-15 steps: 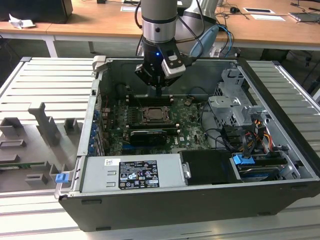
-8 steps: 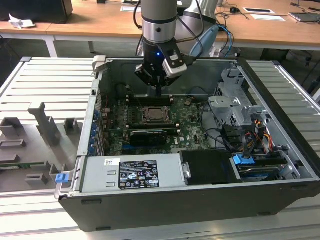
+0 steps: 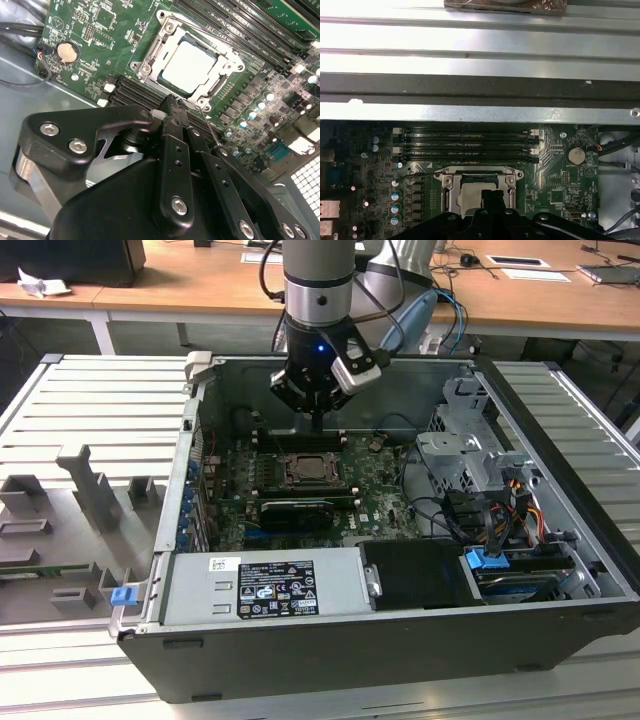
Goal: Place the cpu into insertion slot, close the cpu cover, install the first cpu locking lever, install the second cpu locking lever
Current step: 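Install the first cpu locking lever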
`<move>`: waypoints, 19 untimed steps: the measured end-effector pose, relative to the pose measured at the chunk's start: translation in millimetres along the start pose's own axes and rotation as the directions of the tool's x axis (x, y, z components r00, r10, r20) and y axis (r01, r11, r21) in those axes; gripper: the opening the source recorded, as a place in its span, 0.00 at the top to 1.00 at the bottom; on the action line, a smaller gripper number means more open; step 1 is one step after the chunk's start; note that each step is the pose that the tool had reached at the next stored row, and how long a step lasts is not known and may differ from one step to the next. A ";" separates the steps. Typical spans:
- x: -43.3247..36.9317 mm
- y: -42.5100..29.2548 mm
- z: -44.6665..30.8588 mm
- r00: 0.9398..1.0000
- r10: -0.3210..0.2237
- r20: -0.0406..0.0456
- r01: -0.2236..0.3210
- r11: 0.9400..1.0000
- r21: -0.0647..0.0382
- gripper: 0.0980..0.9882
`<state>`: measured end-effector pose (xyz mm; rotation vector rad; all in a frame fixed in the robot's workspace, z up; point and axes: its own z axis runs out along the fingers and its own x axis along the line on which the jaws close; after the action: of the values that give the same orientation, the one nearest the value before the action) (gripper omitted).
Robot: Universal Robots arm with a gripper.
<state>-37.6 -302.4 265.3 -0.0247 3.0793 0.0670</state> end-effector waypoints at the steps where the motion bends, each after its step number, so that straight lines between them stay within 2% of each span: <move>1: 0.0 0.0 0.0 1.000 -0.005 0.000 0.005 1.000 0.000 0.99; 14: 0.0 0.0 0.0 0.996 -0.089 -0.004 0.089 0.996 -0.006 0.99; 19: 0.0 0.0 0.0 0.990 -0.142 -0.005 0.142 0.990 -0.009 0.99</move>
<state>-37.6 -302.4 265.3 -0.2442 3.0728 0.0737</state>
